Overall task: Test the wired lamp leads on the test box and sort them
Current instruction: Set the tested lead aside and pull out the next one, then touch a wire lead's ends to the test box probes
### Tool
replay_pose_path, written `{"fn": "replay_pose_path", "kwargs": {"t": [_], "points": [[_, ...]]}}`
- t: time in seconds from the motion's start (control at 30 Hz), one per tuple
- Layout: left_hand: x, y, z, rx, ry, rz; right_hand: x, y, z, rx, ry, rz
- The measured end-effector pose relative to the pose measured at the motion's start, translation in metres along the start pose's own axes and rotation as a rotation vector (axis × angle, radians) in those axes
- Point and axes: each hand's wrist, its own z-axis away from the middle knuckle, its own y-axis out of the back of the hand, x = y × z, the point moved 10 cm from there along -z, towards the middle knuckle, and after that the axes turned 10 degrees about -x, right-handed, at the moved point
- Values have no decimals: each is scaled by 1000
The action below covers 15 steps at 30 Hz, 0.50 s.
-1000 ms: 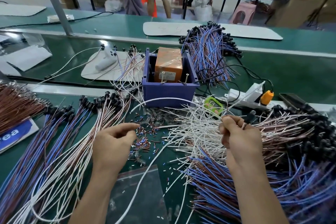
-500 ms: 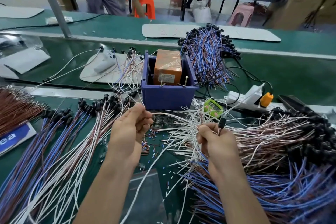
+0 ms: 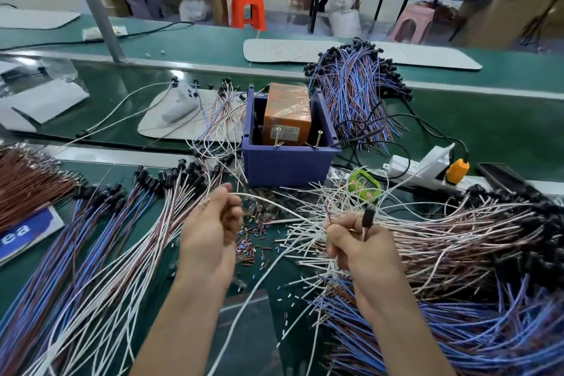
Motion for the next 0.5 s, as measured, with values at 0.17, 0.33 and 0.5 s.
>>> {"fn": "replay_pose_path", "kwargs": {"t": [0.17,0.33,0.5], "points": [[13,-4,-6,-30,-95,19,4,-4,-1,-47,-31,34],[26,-29,-7,-204,-26,7,5,4,-9,94,-18,-192],[38,-31,-18,-150,-24,-674,-6,6,-21,230,41,-322]]}}
